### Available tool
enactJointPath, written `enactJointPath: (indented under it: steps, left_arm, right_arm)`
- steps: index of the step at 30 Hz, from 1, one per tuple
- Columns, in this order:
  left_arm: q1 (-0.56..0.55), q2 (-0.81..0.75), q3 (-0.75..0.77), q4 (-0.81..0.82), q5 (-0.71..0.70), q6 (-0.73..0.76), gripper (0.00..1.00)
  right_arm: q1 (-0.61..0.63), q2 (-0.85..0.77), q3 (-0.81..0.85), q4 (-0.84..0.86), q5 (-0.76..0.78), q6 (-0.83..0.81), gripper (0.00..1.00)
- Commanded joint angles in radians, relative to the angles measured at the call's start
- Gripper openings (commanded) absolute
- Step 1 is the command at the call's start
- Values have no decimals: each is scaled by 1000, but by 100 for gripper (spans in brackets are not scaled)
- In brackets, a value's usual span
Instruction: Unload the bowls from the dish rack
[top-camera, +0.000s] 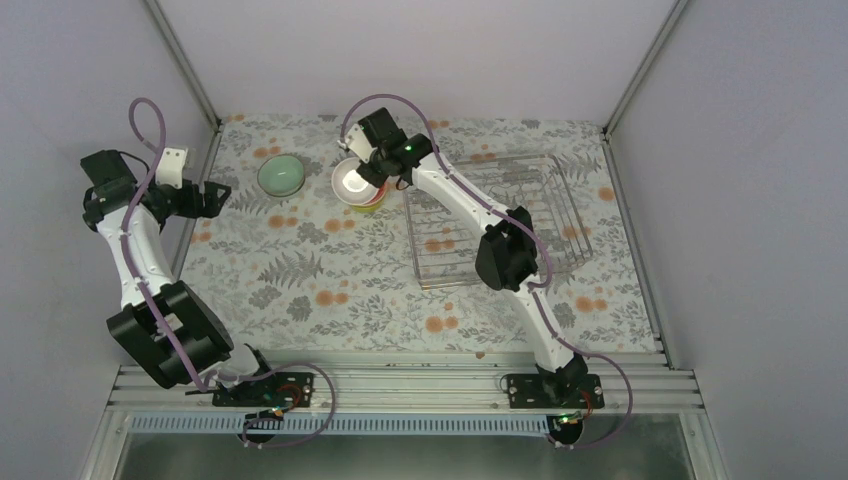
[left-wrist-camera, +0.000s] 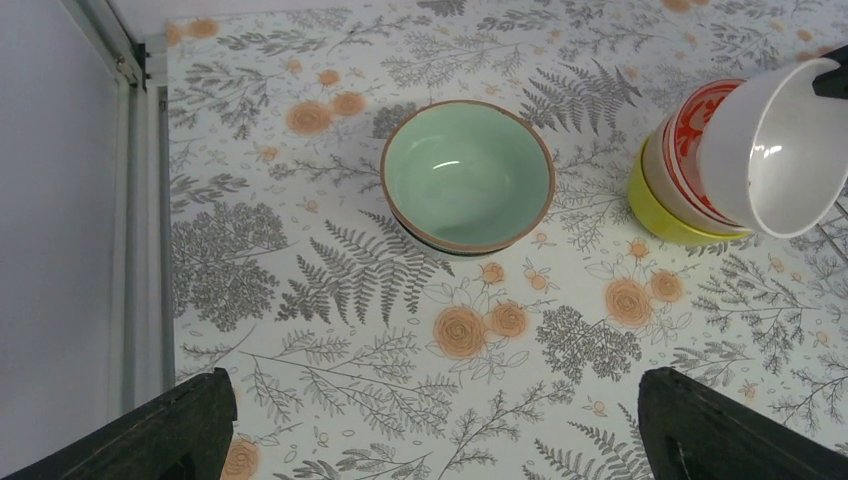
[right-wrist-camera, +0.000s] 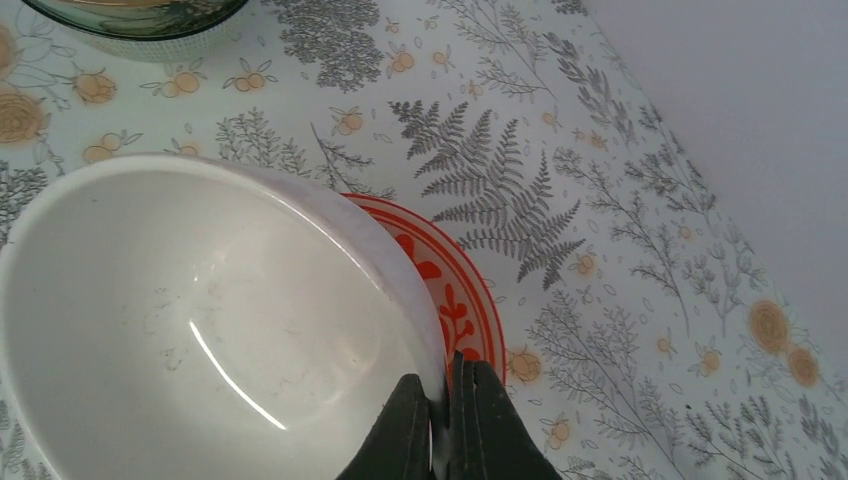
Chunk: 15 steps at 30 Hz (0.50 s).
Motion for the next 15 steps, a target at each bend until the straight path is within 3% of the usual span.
enactJointPath:
  steps: [1,15]
  left_arm:
    - [10,-11,-22,24,38,26,100]
    - [13,4,-16,21,53,23,100]
  right_arm:
    - [-1,-3,12,47,66,7,3]
    - [-28,12,-25,-3,69,-6,3]
